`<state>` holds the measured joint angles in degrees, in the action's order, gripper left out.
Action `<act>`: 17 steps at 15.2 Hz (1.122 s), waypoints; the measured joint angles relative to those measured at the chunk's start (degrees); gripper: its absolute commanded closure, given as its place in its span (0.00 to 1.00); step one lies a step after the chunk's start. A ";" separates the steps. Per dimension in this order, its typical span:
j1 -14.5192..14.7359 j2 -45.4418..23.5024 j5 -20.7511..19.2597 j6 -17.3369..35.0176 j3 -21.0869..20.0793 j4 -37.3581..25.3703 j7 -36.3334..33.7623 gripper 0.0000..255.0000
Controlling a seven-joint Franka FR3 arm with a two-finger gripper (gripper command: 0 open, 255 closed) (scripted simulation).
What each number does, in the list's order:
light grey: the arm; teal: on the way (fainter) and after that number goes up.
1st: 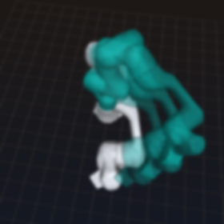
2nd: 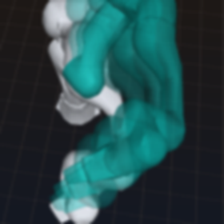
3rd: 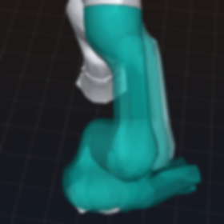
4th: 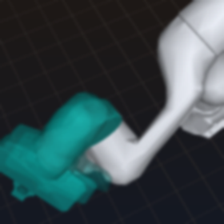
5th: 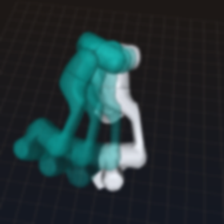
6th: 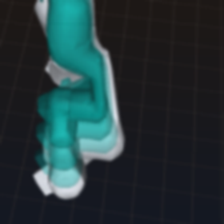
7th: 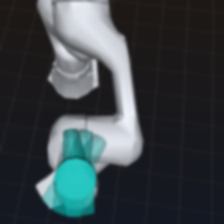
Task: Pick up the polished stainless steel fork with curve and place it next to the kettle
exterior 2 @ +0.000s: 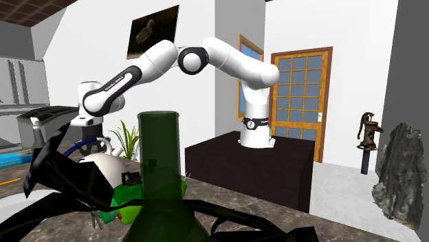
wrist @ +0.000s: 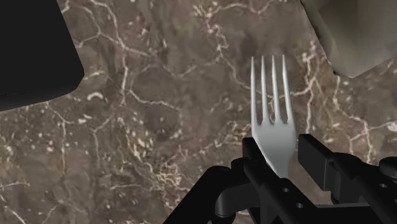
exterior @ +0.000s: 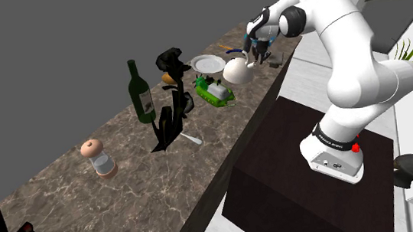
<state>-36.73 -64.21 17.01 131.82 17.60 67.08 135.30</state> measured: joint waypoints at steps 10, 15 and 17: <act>-0.65 -3.39 0.28 1.31 -0.45 -2.74 -0.11 1.00; -0.66 -3.74 0.29 1.20 -0.51 -2.72 -0.15 0.00; -0.68 -3.84 0.28 1.14 -0.52 -2.82 -0.18 0.00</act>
<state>-37.41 -68.05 17.30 132.96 17.08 64.26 135.12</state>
